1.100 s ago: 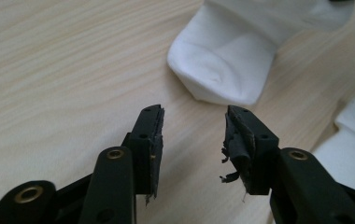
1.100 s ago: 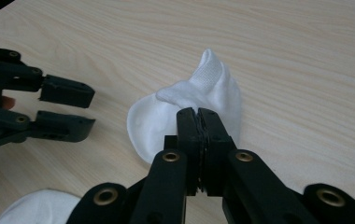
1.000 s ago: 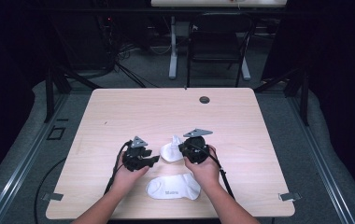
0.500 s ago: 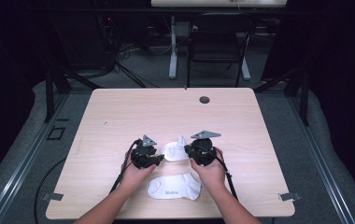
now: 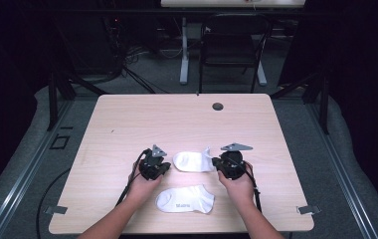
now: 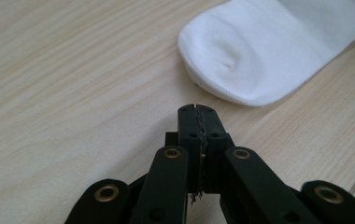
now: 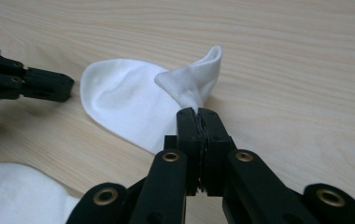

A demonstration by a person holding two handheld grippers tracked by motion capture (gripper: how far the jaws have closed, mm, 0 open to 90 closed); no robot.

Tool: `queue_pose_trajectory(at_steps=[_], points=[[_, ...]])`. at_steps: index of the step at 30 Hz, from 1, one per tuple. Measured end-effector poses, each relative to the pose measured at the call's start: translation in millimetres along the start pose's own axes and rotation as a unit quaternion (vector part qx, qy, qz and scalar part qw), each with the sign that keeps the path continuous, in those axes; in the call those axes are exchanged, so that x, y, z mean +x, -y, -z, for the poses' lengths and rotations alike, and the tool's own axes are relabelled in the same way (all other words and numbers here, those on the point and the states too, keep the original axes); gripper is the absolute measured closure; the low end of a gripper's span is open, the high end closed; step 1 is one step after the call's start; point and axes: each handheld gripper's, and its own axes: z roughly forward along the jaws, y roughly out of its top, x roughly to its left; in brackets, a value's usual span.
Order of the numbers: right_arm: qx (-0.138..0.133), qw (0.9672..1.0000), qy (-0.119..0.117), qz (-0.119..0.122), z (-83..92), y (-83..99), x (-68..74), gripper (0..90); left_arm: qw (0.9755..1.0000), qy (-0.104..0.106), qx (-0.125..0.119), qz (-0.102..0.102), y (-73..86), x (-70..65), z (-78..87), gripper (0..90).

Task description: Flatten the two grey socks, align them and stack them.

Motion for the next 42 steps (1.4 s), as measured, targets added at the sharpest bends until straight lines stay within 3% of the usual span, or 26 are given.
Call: queue_pose_trajectory(at_steps=[6,7,13,17,27,29,35,42], points=[[0.006,0.9998,0.006,-0.016,0.4,8.8,-13.0,88.8,0.9997,0.004,-0.023,0.010,-5.5,1.8,6.9,88.8],[0.010,0.9998,0.007,-0.018,0.6,10.4,-14.7,88.8,0.9996,0.005,-0.025,0.010,-7.7,1.2,6.8,82.3],[0.013,0.9996,0.009,-0.023,-1.6,15.4,-19.5,88.6,0.9988,0.015,-0.042,0.019,-20.1,-6.1,4.2,64.7],[0.021,0.9994,0.013,-0.025,-5.2,19.2,-23.0,88.2,0.9994,0.014,-0.024,0.020,-26.2,-6.5,-4.7,60.7],[0.027,0.9989,0.015,-0.036,-4.4,24.6,-30.6,79.0,0.9993,0.018,-0.001,0.032,-27.6,-4.6,-27.5,70.3],[0.022,0.9989,0.019,-0.036,-3.6,25.0,-30.9,78.0,0.9989,0.030,0.003,0.037,-26.4,-4.1,-29.3,74.3],[0.022,0.9990,0.016,-0.034,0.6,24.3,-32.7,76.3,0.9990,0.039,0.008,0.021,-25.1,-4.2,-26.9,88.4],[0.011,0.9991,0.016,-0.037,1.7,20.7,-34.0,72.8,0.9988,0.040,0.006,0.028,-18.3,2.2,-20.8,89.3]])
